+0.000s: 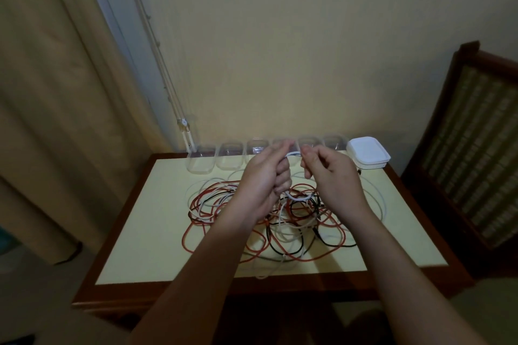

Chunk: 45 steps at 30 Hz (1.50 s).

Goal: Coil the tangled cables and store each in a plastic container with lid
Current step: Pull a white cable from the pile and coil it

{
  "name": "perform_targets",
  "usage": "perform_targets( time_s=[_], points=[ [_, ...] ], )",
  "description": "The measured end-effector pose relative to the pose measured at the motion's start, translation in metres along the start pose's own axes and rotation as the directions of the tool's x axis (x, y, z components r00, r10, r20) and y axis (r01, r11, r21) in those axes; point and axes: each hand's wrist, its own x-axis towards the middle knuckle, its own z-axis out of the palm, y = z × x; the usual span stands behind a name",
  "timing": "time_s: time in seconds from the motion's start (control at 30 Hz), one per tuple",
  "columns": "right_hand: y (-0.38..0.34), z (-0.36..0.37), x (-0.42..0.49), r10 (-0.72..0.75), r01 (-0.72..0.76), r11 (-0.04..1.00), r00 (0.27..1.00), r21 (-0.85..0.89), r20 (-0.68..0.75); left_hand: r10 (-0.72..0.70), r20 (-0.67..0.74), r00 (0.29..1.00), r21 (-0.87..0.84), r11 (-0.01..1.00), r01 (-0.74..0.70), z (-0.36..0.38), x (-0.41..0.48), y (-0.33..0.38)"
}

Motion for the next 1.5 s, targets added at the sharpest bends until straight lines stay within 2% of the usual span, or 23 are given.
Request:
perform_targets(
  time_s=[0.1, 0.27, 0.37, 0.43, 0.57, 0.67, 0.8, 0.9, 0.93, 0.97, 1.0, 1.03, 1.07, 1.13, 1.2, 1.3, 1.4, 1.5],
  points=[
    [0.005, 0.005, 0.003, 0.008, -0.013, 0.998, 0.996, -0.061, -0.085, 0.124, -0.144, 0.982, 0.154, 0.983, -0.102, 0.009, 0.000, -0.010],
    [0.007, -0.001, 0.010, 0.013, -0.020, 0.999, 0.989, -0.049, -0.146, 0.174, -0.033, 0.984, 0.221, 0.962, -0.163, 0.020, -0.001, -0.017],
    [0.015, -0.007, 0.007, 0.014, -0.014, 1.000, 0.994, 0.001, -0.109, 0.158, -0.071, 0.985, 0.235, 0.962, -0.138, 0.014, 0.002, -0.012],
    [0.031, -0.006, 0.002, 0.058, -0.059, 0.998, 0.998, -0.017, -0.022, 0.158, -0.115, 0.981, 0.229, 0.965, -0.129, 0.009, 0.003, -0.007],
    [0.069, 0.005, -0.012, 0.183, -0.158, 0.978, 0.963, -0.133, 0.197, 0.159, -0.149, 0.976, 0.179, 0.975, -0.132, -0.003, 0.002, -0.005],
    [0.101, 0.018, -0.024, 0.256, -0.203, 0.943, 0.949, -0.263, 0.184, 0.162, -0.151, 0.975, 0.084, 0.985, -0.151, -0.010, 0.002, 0.001],
    [0.141, 0.024, -0.037, 0.349, -0.190, 0.812, 0.916, -0.552, 0.199, 0.198, -0.148, 0.969, 0.021, 0.980, -0.197, -0.017, 0.003, 0.017],
    [0.142, 0.020, -0.039, 0.487, -0.294, 0.742, 0.854, -0.603, 0.182, 0.197, -0.158, 0.968, 0.006, 0.980, -0.199, -0.020, 0.003, 0.022],
    [0.138, 0.020, -0.037, 0.539, -0.368, 0.753, 0.821, -0.546, 0.188, 0.196, -0.157, 0.968, -0.002, 0.980, -0.199, -0.021, 0.003, 0.022],
    [0.133, 0.021, -0.034, 0.622, -0.510, 0.754, 0.756, -0.414, 0.202, 0.196, -0.156, 0.968, -0.009, 0.980, -0.200, -0.022, 0.004, 0.022],
    [0.126, 0.024, -0.029, 0.704, -0.680, 0.709, 0.664, -0.190, 0.250, 0.196, -0.156, 0.968, -0.014, 0.980, -0.200, -0.022, 0.004, 0.022],
    [0.121, 0.026, -0.024, 0.748, -0.798, 0.601, 0.584, 0.052, 0.314, 0.200, -0.159, 0.967, -0.012, 0.979, -0.204, -0.022, 0.005, 0.022],
    [0.118, 0.026, -0.017, 0.754, -0.835, 0.488, 0.550, 0.254, 0.358, 0.213, -0.168, 0.963, 0.004, 0.977, -0.215, -0.023, 0.006, 0.022],
    [0.110, 0.023, 0.004, 0.727, -0.793, 0.377, 0.574, 0.479, 0.377, 0.265, -0.199, 0.943, 0.089, 0.964, -0.252, -0.025, 0.007, 0.024],
    [0.097, 0.017, 0.030, 0.683, -0.720, 0.393, 0.645, 0.572, 0.343, 0.314, -0.226, 0.922, 0.160, 0.946, -0.283, -0.027, 0.006, 0.028],
    [0.069, 0.007, 0.069, 0.566, -0.581, 0.525, 0.784, 0.622, 0.255, 0.347, -0.240, 0.907, 0.160, 0.935, -0.315, -0.033, 0.006, 0.037],
    [0.031, -0.004, 0.098, 0.368, -0.349, 0.668, 0.922, 0.657, 0.116, 0.381, -0.246, 0.891, 0.140, 0.924, -0.356, -0.038, 0.007, 0.047],
    [-0.007, -0.022, 0.113, 0.148, -0.089, 0.814, 0.987, 0.573, -0.057, 0.409, -0.249, 0.878, 0.125, 0.912, -0.390, -0.039, 0.006, 0.058]
  ],
)
